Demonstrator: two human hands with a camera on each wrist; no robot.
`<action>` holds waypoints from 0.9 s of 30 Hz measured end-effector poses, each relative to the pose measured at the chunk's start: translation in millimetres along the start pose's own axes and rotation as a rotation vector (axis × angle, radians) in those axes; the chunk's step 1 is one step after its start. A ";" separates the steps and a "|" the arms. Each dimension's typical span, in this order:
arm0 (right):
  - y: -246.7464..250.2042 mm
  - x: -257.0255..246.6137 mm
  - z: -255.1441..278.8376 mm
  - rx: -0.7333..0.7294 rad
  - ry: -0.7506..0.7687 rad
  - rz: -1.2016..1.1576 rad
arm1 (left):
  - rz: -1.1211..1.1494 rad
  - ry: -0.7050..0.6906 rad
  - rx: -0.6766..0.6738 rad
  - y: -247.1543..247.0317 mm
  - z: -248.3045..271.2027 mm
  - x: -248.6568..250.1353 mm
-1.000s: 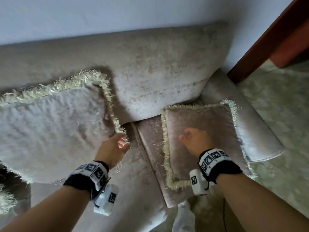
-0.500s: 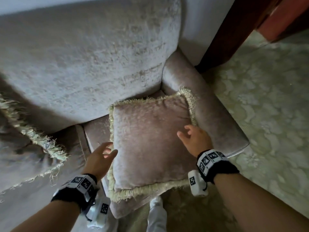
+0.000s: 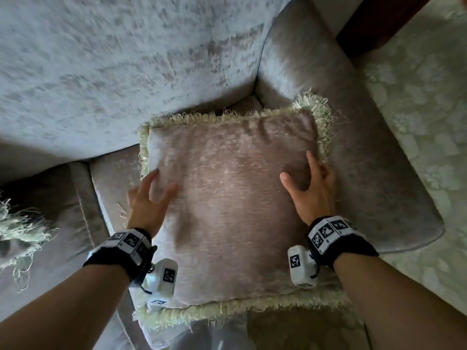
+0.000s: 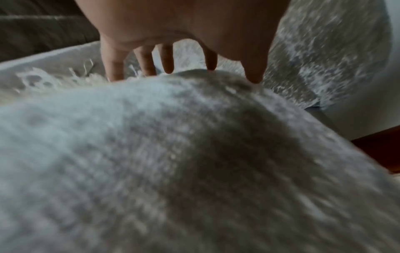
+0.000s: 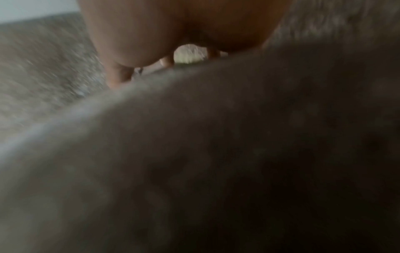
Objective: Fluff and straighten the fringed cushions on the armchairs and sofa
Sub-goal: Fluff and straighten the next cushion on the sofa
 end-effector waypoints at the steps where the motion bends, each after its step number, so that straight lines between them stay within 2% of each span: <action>1: -5.5 4.0 -3.3 0.000 -0.010 0.003 | 0.020 0.002 -0.007 -6.2 -6.6 -2.6; 7: -22.4 6.0 -18.5 -0.018 -0.037 -0.075 | 0.164 -0.049 0.000 -23.7 -32.0 4.6; 15: 3.6 -28.6 -6.4 0.090 0.101 -0.167 | 0.258 -0.066 0.042 -2.0 -10.3 19.3; 20: 35.8 -85.0 11.2 0.149 0.293 -0.281 | 0.335 -0.242 0.208 51.1 22.5 43.8; 24: 60.6 -160.2 18.7 0.238 0.557 -0.398 | 0.417 -0.339 0.371 113.1 34.5 66.3; 27: 69.9 -214.7 20.2 0.257 0.707 -0.472 | 0.466 -0.502 0.494 158.3 41.9 89.5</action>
Point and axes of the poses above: each hand's wrist, its own z-axis away from the middle knuckle, its own y-axis out of the back of the hand, x = y × z, the point moved 10 cm from there along -z, towards the middle knuckle, and after that the axes turned 1 degree about y, right-handed, at the moved point
